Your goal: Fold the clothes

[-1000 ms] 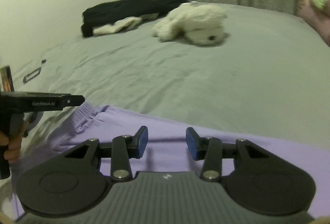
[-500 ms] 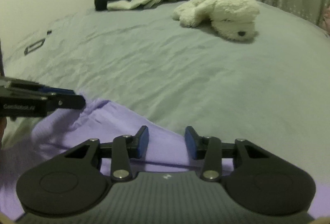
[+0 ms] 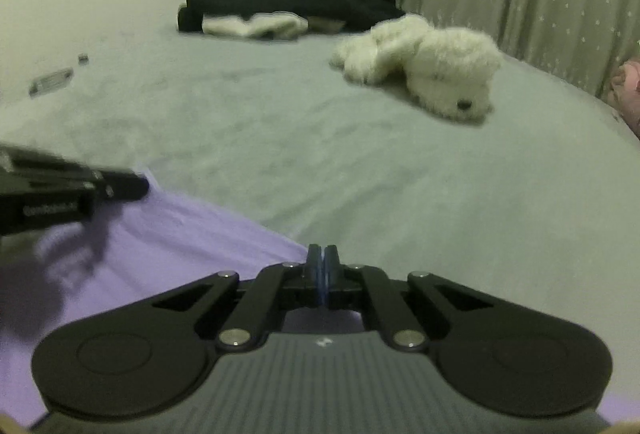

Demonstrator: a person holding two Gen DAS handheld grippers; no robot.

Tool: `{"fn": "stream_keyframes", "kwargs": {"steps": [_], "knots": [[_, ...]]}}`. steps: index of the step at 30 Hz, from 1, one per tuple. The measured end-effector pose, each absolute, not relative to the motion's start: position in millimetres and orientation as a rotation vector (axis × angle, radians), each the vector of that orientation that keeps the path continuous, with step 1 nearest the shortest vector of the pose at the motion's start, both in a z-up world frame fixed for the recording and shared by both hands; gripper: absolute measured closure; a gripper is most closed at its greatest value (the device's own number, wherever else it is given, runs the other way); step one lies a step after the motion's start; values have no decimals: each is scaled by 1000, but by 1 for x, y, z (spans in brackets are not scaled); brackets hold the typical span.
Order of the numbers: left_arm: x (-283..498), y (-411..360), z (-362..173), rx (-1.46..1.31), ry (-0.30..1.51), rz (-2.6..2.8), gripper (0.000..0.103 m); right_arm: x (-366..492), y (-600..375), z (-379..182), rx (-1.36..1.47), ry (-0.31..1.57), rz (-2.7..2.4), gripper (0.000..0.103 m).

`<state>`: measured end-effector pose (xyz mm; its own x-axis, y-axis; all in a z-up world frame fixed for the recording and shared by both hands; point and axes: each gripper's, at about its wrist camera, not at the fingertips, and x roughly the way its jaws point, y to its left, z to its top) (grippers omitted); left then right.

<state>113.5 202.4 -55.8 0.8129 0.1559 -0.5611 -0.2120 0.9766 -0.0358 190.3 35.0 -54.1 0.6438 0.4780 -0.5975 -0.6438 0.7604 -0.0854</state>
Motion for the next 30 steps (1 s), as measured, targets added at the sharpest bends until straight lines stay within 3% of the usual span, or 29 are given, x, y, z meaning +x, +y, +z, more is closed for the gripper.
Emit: {"fn": "stream_keyframes", "kwargs": {"steps": [3,6,7,8,9,10,18,30], "knots": [[113,199,-55,-66,583,211,91,186,41,-57,-337,562,626,98],[111,197,-53,-52,577,219,87,182,42,-54,-382,543,601,88],[111,197,-52,-50,577,222,85,180,43,-52,-397,536,593,79],[111,197,-50,-48,578,221,76,178,42,-51,-405,532,585,64],[110,196,-47,-47,581,219,63,175,36,-47,-390,536,578,59],[109,196,-46,-42,580,219,59,172,29,-43,-376,540,570,56],[97,172,-17,31,550,195,35,137,-25,-19,-270,570,482,46],[54,131,12,143,619,170,22,62,-84,6,-154,593,382,35]]}}
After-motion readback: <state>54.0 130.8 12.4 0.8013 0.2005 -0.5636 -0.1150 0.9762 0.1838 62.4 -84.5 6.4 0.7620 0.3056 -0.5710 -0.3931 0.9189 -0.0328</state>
